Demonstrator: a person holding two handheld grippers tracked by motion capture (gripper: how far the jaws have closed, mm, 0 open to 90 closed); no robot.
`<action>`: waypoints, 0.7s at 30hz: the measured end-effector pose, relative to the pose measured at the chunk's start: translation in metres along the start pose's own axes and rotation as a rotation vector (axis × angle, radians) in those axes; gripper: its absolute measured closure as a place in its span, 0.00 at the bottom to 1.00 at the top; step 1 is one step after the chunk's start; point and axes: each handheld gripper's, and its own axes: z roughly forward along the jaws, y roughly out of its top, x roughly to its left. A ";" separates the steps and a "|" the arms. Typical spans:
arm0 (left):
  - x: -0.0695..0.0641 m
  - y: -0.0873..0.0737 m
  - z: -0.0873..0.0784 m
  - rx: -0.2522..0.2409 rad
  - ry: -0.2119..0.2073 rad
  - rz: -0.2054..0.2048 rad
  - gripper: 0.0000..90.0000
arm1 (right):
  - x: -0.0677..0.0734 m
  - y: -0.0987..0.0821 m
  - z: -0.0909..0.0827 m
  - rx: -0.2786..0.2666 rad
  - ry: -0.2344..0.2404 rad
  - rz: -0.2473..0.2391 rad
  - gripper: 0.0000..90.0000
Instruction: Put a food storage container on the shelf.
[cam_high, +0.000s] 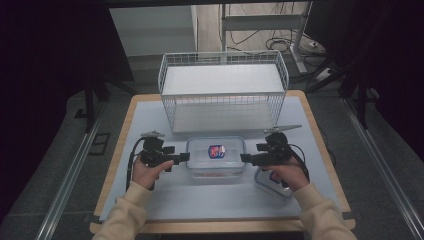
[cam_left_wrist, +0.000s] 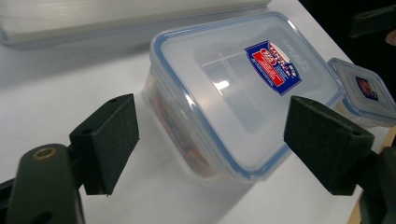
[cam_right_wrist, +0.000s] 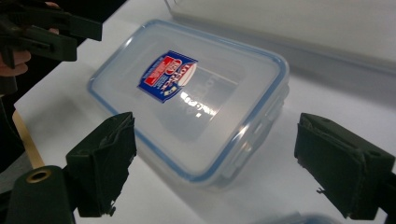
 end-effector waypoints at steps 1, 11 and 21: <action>0.003 0.003 0.006 0.006 -0.016 -0.018 0.20 | -0.002 0.003 0.005 0.019 0.001 0.013 0.13; 0.010 0.005 0.020 0.041 -0.051 -0.077 0.21 | -0.019 0.020 0.038 0.138 0.017 0.142 0.14; 0.015 0.003 0.025 0.055 -0.080 -0.106 0.22 | -0.025 0.018 0.053 0.200 0.007 0.176 0.17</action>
